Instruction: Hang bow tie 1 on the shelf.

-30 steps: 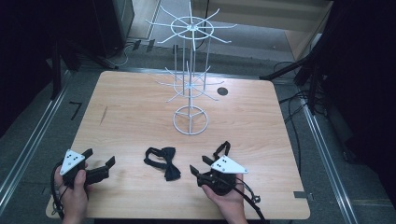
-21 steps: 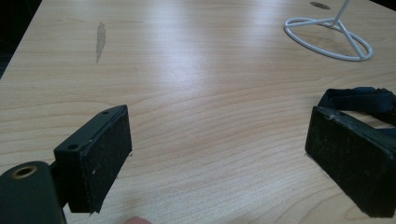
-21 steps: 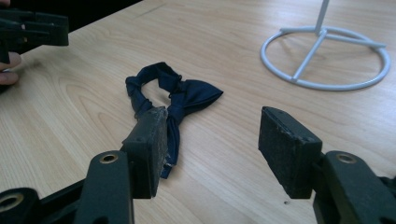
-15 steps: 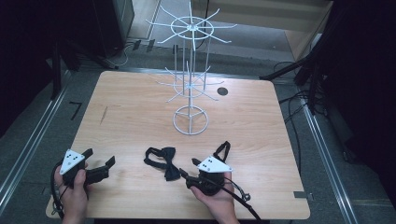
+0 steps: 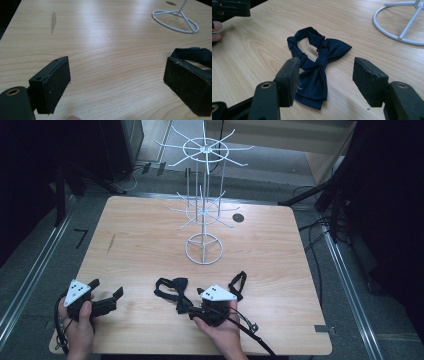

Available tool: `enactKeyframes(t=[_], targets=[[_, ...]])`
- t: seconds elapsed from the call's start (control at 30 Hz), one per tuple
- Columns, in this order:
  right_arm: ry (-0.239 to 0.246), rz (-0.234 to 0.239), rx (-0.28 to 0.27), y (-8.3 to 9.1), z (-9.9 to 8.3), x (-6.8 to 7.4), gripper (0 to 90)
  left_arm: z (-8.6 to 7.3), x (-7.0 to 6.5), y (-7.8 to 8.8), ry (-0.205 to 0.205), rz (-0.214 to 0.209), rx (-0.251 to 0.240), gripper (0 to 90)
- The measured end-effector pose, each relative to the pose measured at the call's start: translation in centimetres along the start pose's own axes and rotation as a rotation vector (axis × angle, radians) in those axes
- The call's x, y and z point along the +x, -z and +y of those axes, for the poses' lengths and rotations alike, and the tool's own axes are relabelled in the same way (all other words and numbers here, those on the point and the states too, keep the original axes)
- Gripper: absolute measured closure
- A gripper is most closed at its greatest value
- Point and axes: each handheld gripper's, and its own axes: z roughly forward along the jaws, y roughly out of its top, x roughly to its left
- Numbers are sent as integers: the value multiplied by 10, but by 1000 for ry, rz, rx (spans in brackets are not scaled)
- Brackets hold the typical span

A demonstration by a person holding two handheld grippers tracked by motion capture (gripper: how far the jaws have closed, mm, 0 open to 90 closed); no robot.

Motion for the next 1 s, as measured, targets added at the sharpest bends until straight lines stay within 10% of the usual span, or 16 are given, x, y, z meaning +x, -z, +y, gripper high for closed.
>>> enactKeyframes(t=[1.0], targets=[[21, -61, 127, -43, -4, 17, 408, 0, 0, 0, 6, 0, -2, 80]])
